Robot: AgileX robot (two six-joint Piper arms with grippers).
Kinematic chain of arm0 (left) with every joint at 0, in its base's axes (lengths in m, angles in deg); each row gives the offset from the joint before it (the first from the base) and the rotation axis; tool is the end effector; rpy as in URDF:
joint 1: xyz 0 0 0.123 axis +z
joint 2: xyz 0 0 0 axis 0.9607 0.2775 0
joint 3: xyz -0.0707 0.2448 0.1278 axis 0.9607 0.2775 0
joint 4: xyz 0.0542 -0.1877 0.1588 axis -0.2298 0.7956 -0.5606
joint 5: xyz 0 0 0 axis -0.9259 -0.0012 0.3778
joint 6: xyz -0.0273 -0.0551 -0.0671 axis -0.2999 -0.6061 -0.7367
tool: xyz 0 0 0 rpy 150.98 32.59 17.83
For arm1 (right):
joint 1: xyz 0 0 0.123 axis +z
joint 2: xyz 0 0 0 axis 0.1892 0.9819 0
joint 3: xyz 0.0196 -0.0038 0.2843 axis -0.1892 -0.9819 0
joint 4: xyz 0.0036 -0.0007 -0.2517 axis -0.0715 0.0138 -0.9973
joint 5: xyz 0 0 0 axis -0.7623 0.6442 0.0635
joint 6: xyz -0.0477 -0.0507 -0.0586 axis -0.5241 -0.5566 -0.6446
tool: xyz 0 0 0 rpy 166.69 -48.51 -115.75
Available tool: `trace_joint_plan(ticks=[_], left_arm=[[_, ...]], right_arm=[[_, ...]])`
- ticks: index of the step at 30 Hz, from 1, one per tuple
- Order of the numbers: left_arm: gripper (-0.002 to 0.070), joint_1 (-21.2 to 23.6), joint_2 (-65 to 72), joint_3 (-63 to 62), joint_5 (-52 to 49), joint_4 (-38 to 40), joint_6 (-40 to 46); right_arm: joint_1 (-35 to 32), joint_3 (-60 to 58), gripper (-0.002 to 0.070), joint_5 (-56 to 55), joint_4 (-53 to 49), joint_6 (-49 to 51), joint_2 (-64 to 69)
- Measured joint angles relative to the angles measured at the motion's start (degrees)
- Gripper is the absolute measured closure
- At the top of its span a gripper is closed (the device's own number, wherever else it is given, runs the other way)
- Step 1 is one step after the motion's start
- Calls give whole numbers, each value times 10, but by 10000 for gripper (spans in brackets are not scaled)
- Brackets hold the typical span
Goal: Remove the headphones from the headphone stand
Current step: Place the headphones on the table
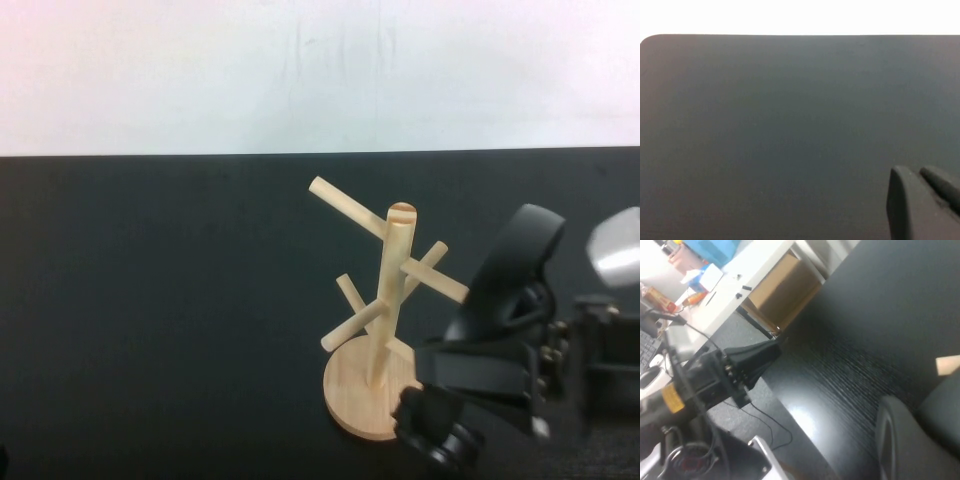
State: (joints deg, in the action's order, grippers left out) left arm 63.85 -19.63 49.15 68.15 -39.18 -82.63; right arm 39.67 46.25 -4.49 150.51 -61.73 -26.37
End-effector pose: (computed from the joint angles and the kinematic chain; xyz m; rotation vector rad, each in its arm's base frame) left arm 0.0526 -0.0021 0.1734 0.1052 1.8609 -0.0524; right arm 0.1404 0.1482 0.2903 -0.6678 1.9601 1.2901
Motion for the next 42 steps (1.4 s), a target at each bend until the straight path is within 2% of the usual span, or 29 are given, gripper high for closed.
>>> trace_joint_plan(ticks=[3, 6, 13, 17, 20, 23, 27, 33, 36, 40, 42], left_arm=[[673, 0, 0, 0, 0, 0, 0], [673, 0, 0, 0, 0, 0, 0], [673, 0, 0, 0, 0, 0, 0], [673, 0, 0, 0, 0, 0, 0], [673, 0, 0, 0, 0, 0, 0], [673, 0, 0, 0, 0, 0, 0], [673, 0, 0, 0, 0, 0, 0], [673, 0, 0, 0, 0, 0, 0], [673, 0, 0, 0, 1, 0, 0], [673, 0, 0, 0, 1, 0, 0], [673, 0, 0, 0, 1, 0, 0]], right_arm=[[0, 0, 622, 0, -70, 67, -45], [0, 0, 622, 4, -189, 178, -95], [0, -2, 622, 24, -580, 570, -192], [0, -3, 622, 24, -801, 795, -205], [0, -3, 622, 24, -885, 900, -175], [0, -3, 622, -4, -913, 964, -121], [-7, -3, 622, -93, -903, 1009, -24], [-65, 3, 622, -243, -785, 984, 142], [-96, 26, 622, -261, -701, 888, 217], [-107, 80, 622, -228, -601, 706, 289], [-108, 102, 622, -218, -573, 667, 315]])
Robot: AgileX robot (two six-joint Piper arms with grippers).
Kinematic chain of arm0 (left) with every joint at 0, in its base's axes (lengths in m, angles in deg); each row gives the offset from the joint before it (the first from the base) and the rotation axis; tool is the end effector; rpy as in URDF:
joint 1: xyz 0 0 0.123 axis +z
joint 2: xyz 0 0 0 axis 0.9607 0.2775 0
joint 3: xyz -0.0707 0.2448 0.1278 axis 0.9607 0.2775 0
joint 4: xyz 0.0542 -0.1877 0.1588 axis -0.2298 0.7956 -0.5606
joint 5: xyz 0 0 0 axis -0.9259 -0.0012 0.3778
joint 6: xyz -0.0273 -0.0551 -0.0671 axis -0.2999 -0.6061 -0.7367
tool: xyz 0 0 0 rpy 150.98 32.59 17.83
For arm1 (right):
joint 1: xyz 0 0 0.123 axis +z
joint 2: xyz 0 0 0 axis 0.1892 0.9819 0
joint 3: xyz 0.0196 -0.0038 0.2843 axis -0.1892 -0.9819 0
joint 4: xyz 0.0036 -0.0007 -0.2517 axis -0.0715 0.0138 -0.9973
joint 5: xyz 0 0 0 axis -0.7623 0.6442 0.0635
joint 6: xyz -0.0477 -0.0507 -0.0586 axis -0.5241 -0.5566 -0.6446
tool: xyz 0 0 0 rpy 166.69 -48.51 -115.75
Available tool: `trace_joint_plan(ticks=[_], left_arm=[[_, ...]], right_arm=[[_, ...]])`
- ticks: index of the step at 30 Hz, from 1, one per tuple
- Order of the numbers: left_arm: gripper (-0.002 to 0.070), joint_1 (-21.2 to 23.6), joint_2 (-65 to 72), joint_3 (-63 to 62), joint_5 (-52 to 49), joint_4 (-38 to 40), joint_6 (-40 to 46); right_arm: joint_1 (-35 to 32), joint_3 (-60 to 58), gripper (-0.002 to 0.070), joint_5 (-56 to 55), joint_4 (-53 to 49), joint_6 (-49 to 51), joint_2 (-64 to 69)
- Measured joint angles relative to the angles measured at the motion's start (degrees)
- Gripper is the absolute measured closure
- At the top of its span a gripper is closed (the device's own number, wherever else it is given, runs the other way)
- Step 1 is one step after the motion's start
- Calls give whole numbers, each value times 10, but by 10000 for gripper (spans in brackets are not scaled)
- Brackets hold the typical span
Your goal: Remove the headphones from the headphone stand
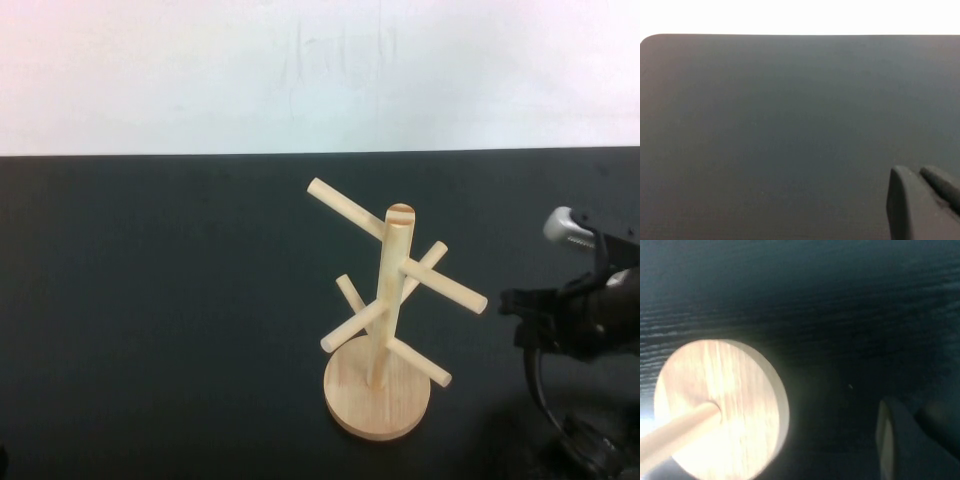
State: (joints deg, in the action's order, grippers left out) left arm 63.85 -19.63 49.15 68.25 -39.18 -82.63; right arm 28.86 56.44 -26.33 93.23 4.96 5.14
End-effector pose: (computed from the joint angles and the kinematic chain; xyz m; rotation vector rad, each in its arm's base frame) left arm 0.0526 -0.0022 0.1735 0.1053 1.8592 -0.0528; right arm 0.2676 0.1054 0.1717 0.1888 2.7037 0.5223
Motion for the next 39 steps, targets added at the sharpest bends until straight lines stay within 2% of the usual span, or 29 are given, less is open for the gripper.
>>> trace_joint_plan(ticks=[4, 9, 10, 12, 15, 20, 22, 24, 28, 33, 39], left_arm=[[673, 0, 0, 0, 0, 0, 0], [673, 0, 0, 0, 0, 0, 0], [673, 0, 0, 0, 0, 0, 0], [673, 0, 0, 0, 0, 0, 0], [673, 0, 0, 0, 0, 0, 0], [673, 0, 0, 0, 0, 1, 0], [673, 0, 0, 0, 0, 1, 0], [673, 0, 0, 0, 0, 1, 0], [673, 0, 0, 0, 0, 2, 0], [673, 0, 0, 0, 0, 2, 0], [673, 0, 0, 0, 0, 2, 0]], right_arm=[[0, 21, 587, -15, 23, -26, 32], [-2, 37, 366, -22, -8, -44, 35], [-2, 40, 340, -22, -28, -48, 30], [-2, 43, 332, -15, -73, -50, 13], [-3, 43, 394, 5, -135, -52, -38], [-3, 43, 611, 81, -252, -54, -172], [-3, 43, 650, 125, -317, -45, -230], [-3, 43, 668, 179, -382, -12, -294], [-4, 43, 679, 249, -450, 64, -391], [-4, 43, 682, 301, -465, 94, -462], [-4, 43, 682, 313, -468, 99, -490]])
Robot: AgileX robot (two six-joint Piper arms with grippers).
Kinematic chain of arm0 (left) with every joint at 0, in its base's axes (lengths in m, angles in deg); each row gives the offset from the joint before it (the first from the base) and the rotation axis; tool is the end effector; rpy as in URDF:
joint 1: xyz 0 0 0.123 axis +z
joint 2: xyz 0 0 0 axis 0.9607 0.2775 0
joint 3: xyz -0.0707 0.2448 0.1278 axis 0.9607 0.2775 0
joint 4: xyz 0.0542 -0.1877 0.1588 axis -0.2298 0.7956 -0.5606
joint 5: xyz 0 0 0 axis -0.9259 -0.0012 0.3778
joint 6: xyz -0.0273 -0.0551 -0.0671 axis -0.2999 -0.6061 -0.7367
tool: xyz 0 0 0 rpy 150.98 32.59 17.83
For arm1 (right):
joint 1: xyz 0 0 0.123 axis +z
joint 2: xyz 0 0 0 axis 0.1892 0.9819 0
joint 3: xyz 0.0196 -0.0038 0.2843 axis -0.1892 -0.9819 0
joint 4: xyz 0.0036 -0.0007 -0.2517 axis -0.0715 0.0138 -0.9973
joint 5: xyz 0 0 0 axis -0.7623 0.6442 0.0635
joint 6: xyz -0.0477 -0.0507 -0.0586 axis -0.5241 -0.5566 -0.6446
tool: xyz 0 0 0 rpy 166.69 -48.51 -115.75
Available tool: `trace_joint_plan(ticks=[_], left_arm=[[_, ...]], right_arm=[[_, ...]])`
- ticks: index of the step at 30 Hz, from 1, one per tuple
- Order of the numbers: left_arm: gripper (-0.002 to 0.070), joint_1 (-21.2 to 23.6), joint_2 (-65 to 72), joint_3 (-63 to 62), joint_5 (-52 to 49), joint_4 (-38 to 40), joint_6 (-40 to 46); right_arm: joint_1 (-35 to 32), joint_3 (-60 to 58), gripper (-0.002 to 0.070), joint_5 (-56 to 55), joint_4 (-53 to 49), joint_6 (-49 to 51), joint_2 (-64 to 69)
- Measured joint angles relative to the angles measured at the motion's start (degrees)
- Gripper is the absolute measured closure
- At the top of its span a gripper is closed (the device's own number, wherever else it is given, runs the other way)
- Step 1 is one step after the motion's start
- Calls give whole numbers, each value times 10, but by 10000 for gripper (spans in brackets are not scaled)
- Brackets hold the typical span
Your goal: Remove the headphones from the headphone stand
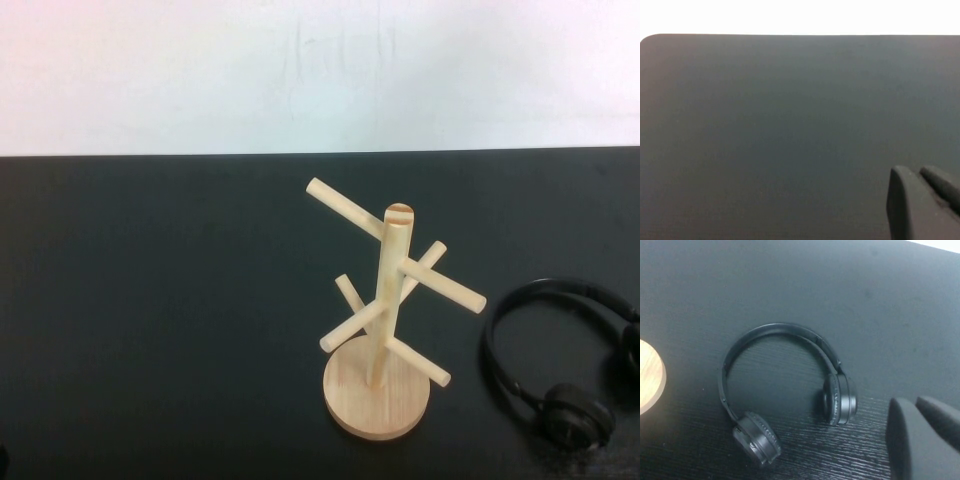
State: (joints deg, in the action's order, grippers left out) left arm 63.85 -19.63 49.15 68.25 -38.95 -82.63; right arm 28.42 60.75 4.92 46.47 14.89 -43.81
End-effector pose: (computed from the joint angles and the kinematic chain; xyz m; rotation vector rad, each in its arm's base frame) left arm 0.0526 -0.0023 0.1735 0.1029 1.8597 -0.0567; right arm 0.1267 0.0212 0.3498 -0.2583 2.2623 -0.0724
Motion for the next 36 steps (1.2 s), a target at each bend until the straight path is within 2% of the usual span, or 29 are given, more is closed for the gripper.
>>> trace_joint_plan(ticks=[10, 15, 18, 23, 27, 36], left_arm=[[673, 0, 0, 0, 0, 1, 0], [673, 0, 0, 0, 0, 1, 0], [673, 0, 0, 0, 0, 1, 0], [673, 0, 0, 0, 0, 1, 0], [673, 0, 0, 0, 0, 1, 0], [673, 0, 0, 0, 0, 2, 0]], right_arm=[[-4, 0, 682, 2, -1, -2, 1], [-57, 0, 682, -2, -27, -45, -30], [-113, -19, 682, -58, -28, -44, -80], [-206, -132, 682, -233, 20, -11, -182], [-255, -243, 682, -299, 81, 17, -264], [-266, -405, 682, -342, 106, 24, -404]])
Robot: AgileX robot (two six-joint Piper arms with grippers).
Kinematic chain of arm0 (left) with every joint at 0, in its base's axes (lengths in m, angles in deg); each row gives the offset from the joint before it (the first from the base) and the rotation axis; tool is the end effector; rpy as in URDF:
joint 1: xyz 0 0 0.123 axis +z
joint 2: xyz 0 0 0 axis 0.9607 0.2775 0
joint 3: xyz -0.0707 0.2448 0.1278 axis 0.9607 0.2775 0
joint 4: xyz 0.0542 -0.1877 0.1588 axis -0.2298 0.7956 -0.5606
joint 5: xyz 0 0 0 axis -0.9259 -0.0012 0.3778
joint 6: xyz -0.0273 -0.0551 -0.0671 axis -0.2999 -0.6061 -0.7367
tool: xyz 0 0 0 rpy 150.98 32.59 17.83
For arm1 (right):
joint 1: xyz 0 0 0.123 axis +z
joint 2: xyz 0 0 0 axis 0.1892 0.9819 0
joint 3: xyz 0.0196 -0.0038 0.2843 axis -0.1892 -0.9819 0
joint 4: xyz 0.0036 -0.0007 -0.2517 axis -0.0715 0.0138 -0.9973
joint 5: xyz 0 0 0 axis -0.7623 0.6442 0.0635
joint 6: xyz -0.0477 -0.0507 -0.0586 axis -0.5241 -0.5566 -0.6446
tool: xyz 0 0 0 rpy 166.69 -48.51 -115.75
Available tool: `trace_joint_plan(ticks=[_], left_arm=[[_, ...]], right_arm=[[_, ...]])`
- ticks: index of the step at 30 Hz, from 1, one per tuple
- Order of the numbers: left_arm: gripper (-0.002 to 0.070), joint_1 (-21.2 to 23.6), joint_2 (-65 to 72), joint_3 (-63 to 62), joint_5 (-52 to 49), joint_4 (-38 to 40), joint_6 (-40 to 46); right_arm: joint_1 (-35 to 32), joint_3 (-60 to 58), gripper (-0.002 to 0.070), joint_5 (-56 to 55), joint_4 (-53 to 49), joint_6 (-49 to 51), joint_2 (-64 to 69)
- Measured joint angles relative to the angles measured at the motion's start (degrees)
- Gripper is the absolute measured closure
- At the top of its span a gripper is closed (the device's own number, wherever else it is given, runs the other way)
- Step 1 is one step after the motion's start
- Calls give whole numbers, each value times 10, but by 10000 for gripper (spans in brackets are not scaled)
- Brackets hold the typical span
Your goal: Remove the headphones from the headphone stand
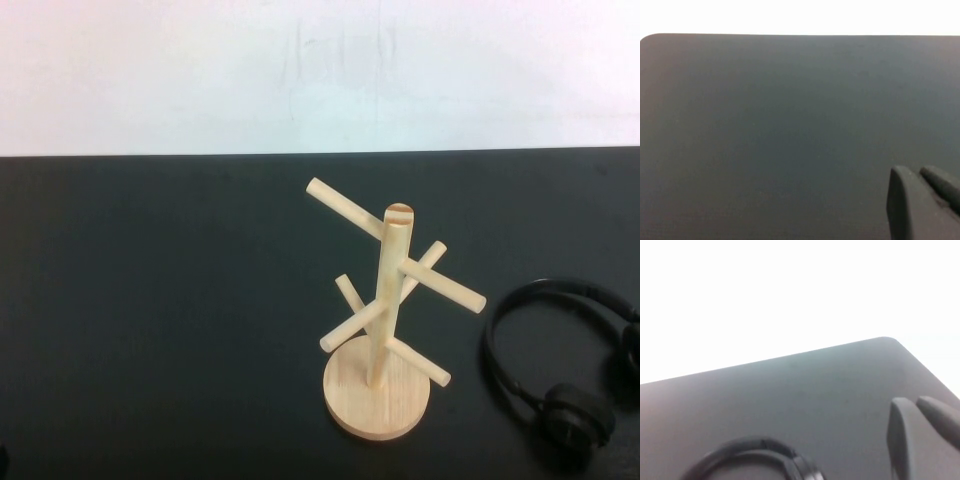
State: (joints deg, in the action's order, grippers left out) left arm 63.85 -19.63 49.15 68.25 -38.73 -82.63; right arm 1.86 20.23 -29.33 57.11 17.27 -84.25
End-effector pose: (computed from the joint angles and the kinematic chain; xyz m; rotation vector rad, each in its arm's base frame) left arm 0.0526 -0.0024 0.1735 0.1006 1.8602 -0.0605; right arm 0.0510 -0.0100 0.2250 0.2545 1.6924 -0.0431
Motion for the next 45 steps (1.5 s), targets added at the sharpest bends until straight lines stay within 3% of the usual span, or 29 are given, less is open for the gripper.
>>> trace_joint_plan(ticks=[7, 11, 45], left_arm=[[673, 0, 0, 0, 0, 0, 0], [673, 0, 0, 0, 0, 0, 0], [673, 0, 0, 0, 0, 0, 0]], right_arm=[[0, -84, 682, -1, 1, 1, -24], [0, -87, 682, 37, 2, 1, -24], [0, -87, 682, 40, 4, 1, -24]])
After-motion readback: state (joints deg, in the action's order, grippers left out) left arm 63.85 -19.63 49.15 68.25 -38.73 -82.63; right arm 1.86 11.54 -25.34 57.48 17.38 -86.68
